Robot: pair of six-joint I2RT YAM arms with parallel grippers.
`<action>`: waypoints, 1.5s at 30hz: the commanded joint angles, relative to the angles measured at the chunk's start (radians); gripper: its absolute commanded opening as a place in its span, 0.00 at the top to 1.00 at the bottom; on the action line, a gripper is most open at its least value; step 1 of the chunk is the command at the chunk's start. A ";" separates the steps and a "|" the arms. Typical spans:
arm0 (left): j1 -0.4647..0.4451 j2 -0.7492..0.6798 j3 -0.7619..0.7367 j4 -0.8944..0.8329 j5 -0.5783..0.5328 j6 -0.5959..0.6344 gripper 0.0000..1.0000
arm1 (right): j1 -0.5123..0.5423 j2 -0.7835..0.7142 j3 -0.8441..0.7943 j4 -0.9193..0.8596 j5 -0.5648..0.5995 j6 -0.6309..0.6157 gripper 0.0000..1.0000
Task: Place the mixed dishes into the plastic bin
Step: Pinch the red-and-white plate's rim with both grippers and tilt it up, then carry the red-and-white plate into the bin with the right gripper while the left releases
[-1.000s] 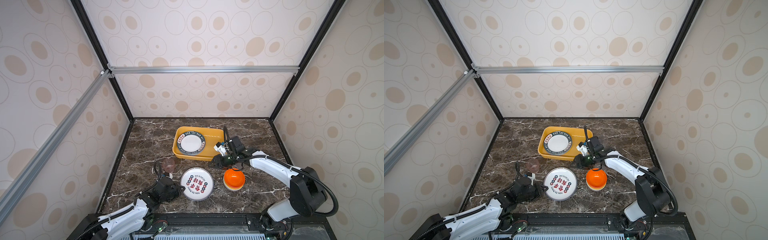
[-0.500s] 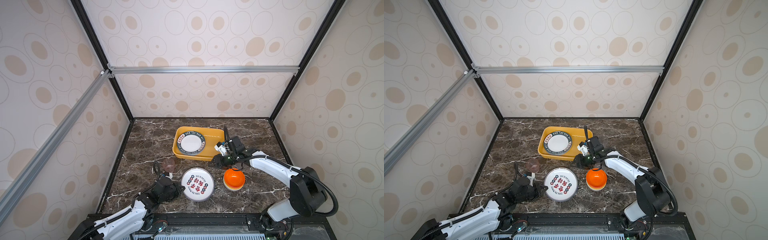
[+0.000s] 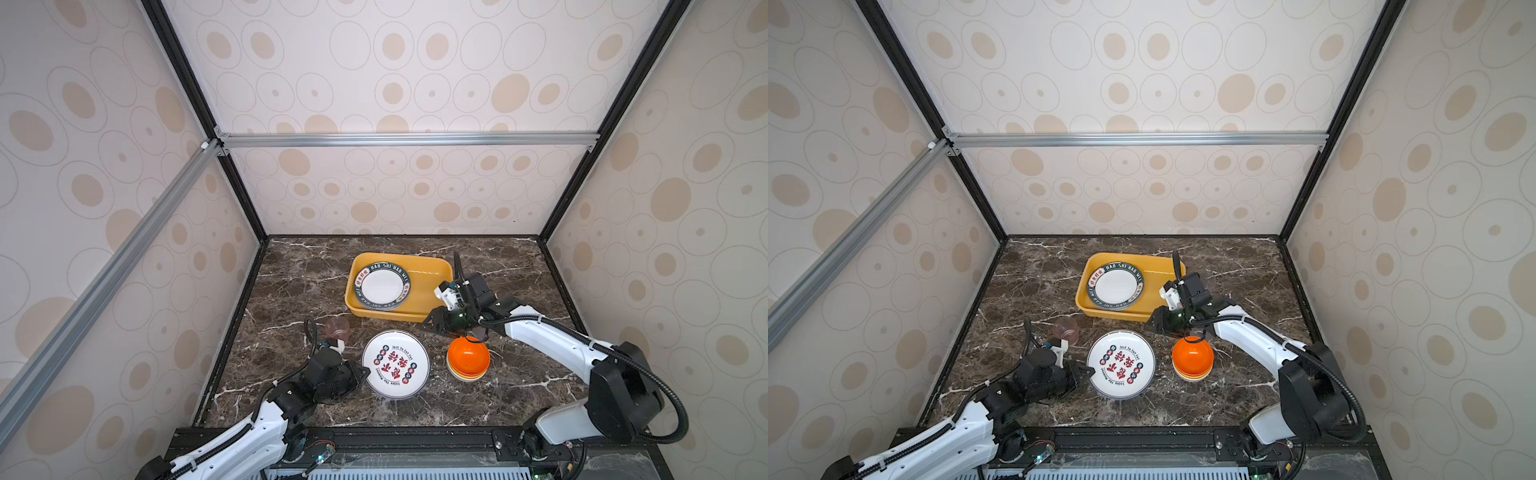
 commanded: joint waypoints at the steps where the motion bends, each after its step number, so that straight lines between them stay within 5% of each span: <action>1: 0.005 -0.019 0.092 -0.012 0.008 0.025 1.00 | -0.010 -0.051 -0.008 -0.007 0.064 0.024 0.52; 17: 0.129 0.126 0.309 -0.022 0.090 0.125 1.00 | -0.091 -0.130 -0.040 0.032 0.071 0.087 0.53; 33: 0.203 0.223 0.373 0.106 0.197 0.107 1.00 | -0.122 -0.111 -0.096 0.179 0.002 0.152 0.55; 45: 0.214 0.276 0.401 0.169 0.240 0.099 1.00 | -0.123 -0.110 -0.115 0.251 -0.039 0.172 0.69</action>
